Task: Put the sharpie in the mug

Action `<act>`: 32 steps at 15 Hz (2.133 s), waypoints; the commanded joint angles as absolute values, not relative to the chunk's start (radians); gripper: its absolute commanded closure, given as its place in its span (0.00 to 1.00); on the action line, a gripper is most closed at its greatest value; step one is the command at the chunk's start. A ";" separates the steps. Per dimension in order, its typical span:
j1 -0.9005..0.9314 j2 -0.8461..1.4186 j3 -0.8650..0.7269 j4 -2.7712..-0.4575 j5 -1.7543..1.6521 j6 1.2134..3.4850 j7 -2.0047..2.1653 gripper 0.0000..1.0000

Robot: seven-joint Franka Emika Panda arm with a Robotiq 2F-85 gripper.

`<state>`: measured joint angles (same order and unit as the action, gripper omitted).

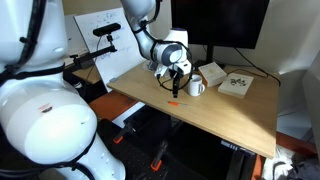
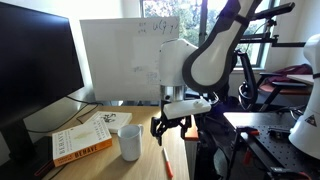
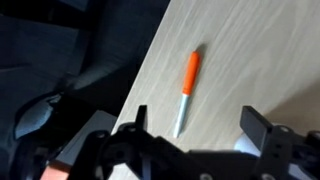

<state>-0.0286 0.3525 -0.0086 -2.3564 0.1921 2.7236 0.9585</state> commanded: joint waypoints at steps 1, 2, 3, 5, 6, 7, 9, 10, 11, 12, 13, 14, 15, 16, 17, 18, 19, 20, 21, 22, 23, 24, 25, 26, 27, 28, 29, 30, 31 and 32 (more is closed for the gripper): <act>0.038 0.466 -0.062 -2.269 0.238 2.724 0.993 0.00; 0.047 0.492 -0.067 -2.254 0.253 2.728 0.990 0.00; 0.056 0.515 -0.074 -2.241 0.266 2.729 0.987 0.00; 0.061 0.551 -0.079 -2.220 0.299 2.734 0.983 0.00; 0.067 0.570 -0.086 -2.208 0.310 2.733 0.994 0.00; 0.066 0.586 -0.087 -2.199 0.323 2.731 0.991 0.01; 0.059 0.620 -0.084 -2.180 0.351 2.733 0.982 0.02; 0.053 0.636 -0.079 -2.170 0.368 2.737 0.976 0.08; 0.054 0.649 -0.078 -2.161 0.380 2.739 0.975 0.16; 0.053 0.660 -0.076 -2.153 0.391 2.746 0.971 0.36; 0.054 0.668 -0.075 -2.146 0.401 2.755 0.971 0.40; 0.059 0.676 -0.078 -2.139 0.406 2.761 0.972 0.42; 0.061 0.681 -0.080 -2.134 0.410 2.765 0.973 0.48; 0.065 0.683 -0.085 -2.130 0.410 2.766 0.975 0.55; 0.067 0.683 -0.087 -2.127 0.409 2.764 0.975 0.65; 0.069 0.682 -0.089 -2.126 0.409 2.762 0.977 0.71; 0.069 0.681 -0.090 -2.124 0.408 2.760 0.977 0.80; 0.069 0.681 -0.092 -2.124 0.407 2.757 0.978 0.87; 0.067 0.679 -0.092 -2.124 0.409 2.756 0.977 0.93; 0.063 0.674 -0.089 -2.126 0.413 2.754 0.976 0.99; 0.044 0.663 -0.069 -2.129 0.430 2.752 0.957 1.00; 0.023 0.648 -0.046 -2.135 0.454 2.756 0.936 0.98; -0.016 0.628 -0.003 -2.141 0.500 2.756 0.897 0.96; -0.077 0.601 0.063 -2.145 0.574 2.751 0.836 0.96; -0.104 0.581 0.097 -2.147 0.635 2.750 0.792 0.96; -0.138 0.552 0.136 -2.151 0.707 2.739 0.735 0.96; -0.133 0.526 0.134 -2.155 0.742 2.732 0.712 0.96; -0.100 0.491 0.100 -2.173 0.738 2.739 0.725 0.96; -0.058 0.456 0.057 -2.194 0.712 2.753 0.754 0.96; -0.022 0.421 0.020 -2.215 0.673 2.765 0.790 0.96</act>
<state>-0.1001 0.5152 0.0945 -2.1392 0.7016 2.7468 0.7510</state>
